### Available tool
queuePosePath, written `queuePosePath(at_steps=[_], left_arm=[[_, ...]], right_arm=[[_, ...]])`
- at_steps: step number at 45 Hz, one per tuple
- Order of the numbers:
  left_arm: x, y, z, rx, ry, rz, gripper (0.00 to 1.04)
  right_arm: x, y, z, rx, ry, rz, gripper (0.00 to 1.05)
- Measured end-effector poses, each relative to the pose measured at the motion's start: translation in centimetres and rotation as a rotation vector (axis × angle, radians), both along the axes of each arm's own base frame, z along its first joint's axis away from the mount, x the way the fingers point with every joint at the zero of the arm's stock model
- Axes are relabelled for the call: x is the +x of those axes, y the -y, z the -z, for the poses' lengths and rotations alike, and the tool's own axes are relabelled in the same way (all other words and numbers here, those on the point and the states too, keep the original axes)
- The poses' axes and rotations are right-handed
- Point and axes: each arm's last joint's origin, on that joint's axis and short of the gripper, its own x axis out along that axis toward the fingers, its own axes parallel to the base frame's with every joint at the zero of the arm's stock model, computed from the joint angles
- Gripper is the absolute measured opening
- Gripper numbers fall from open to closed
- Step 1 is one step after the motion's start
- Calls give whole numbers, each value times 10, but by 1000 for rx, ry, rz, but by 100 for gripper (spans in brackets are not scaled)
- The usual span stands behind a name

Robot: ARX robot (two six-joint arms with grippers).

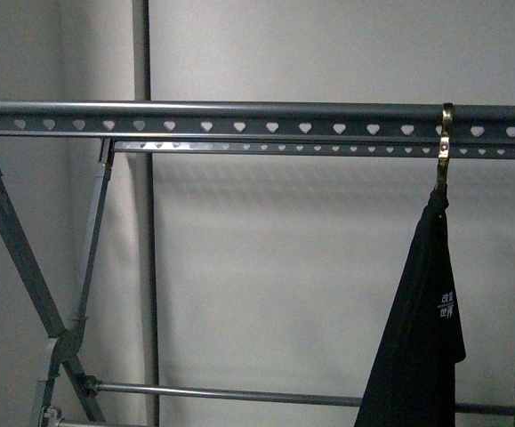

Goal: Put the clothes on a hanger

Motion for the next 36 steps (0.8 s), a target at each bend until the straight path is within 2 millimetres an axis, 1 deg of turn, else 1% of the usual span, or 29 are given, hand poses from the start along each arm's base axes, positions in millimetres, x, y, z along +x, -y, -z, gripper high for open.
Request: queuePosePath(at_steps=[20, 23, 27, 28, 29, 33, 36], left_arm=[[0, 0, 0, 0, 0, 0, 4], [0, 0, 0, 0, 0, 0, 4], [0, 0, 0, 0, 0, 0, 4], [0, 0, 0, 0, 0, 0, 8], [0, 0, 0, 0, 0, 0, 11], [0, 0, 0, 0, 0, 0, 33], [0, 0, 0, 0, 0, 0, 43]], right_arm=[[0, 0, 15, 0, 3, 0, 2], [0, 0, 24, 0, 6, 0, 2], [0, 0, 26, 0, 3, 0, 2], [0, 0, 26, -2, 4, 0, 3], [0, 0, 26, -2, 3, 0, 5], [0, 0, 26, -2, 4, 0, 26], [0, 0, 26, -2, 3, 0, 37]])
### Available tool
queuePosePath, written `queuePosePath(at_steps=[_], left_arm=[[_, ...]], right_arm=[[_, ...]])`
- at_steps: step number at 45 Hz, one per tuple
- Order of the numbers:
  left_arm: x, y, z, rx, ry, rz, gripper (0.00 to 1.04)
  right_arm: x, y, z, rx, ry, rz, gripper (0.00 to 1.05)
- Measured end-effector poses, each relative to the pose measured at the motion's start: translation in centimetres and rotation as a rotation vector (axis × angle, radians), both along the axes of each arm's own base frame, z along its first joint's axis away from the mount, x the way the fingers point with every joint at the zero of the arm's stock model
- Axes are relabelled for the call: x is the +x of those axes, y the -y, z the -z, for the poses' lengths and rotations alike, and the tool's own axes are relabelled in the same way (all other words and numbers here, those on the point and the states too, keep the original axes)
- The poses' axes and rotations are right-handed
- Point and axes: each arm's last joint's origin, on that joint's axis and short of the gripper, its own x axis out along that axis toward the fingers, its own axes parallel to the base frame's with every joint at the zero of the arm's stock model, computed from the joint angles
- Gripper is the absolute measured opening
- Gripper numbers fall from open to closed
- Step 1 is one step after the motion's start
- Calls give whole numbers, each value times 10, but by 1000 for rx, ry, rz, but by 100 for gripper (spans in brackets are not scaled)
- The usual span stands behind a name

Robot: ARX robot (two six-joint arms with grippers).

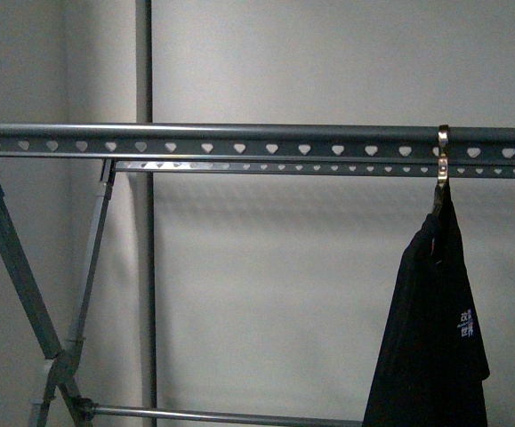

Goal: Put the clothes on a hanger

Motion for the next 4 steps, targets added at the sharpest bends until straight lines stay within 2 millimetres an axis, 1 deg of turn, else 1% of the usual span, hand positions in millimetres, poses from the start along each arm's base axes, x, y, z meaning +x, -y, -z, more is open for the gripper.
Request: queuePosePath(at_steps=[4], left_arm=[[0, 0, 0, 0, 0, 0, 58]], right_arm=[[0, 0, 0, 0, 0, 0, 51]])
